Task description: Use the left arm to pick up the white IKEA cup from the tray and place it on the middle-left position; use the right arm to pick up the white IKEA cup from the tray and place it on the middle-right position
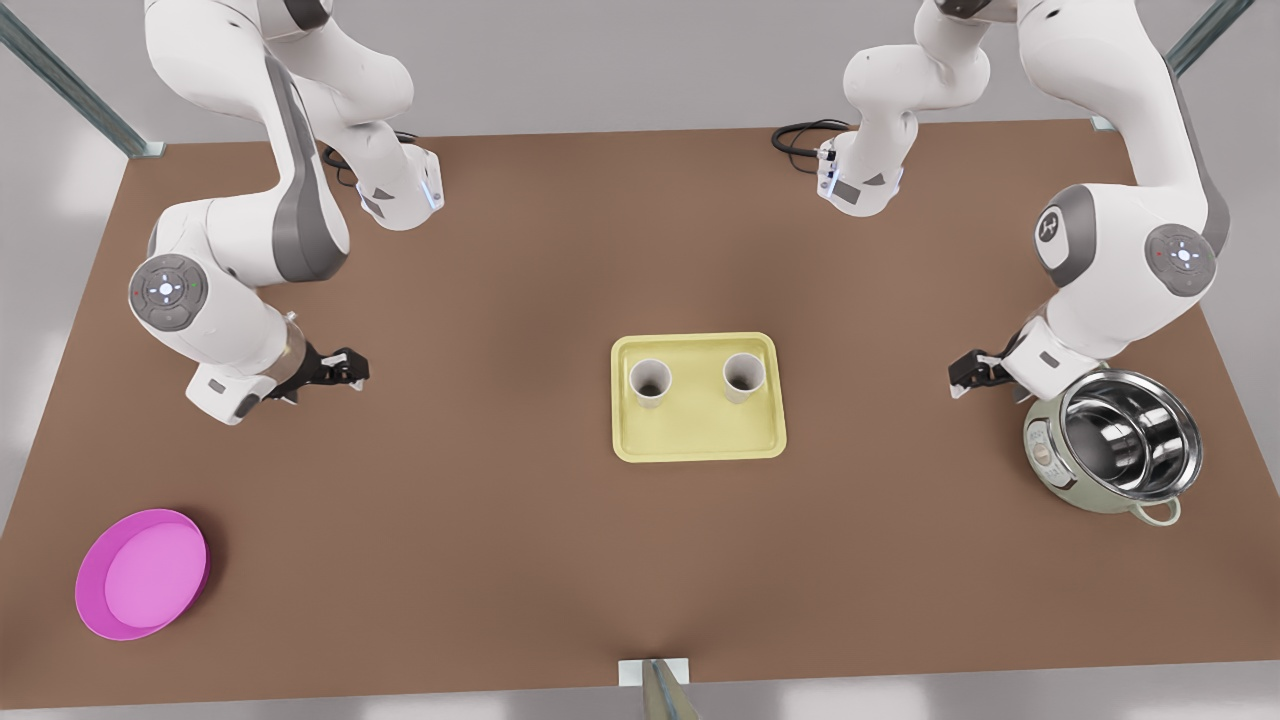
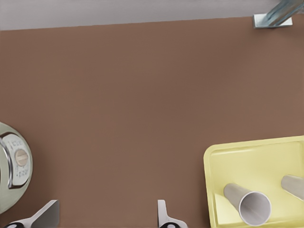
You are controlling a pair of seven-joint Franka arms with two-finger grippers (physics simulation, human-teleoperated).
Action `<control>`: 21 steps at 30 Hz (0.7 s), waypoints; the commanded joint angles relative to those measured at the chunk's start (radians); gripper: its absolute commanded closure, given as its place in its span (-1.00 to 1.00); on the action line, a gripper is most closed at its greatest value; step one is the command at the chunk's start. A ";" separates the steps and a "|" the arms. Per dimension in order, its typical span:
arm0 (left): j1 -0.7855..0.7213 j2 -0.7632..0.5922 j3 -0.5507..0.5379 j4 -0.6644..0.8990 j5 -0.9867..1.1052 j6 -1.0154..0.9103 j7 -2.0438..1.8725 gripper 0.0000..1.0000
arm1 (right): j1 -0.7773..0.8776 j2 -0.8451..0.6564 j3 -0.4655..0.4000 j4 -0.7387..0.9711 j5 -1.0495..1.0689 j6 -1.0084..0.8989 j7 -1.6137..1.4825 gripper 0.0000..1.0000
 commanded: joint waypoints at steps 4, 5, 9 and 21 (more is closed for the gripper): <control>-0.033 0.048 -0.003 -0.006 -0.027 0.017 0.034 -1.00 | 0.015 -0.002 0.064 0.042 0.013 -0.063 -0.001 -1.00; -0.109 0.054 -0.001 0.003 -0.027 0.017 -0.070 -1.00 | 0.053 0.003 0.107 0.062 0.013 -0.088 0.140 -1.00; -0.374 0.140 -0.001 0.076 -0.018 0.017 -0.607 -1.00 | 0.306 0.087 0.119 0.163 0.048 -0.083 0.711 -1.00; -0.356 0.295 0.009 -0.052 0.008 0.172 -0.409 -0.98 | 0.417 0.428 0.159 0.384 0.137 0.214 0.793 -1.00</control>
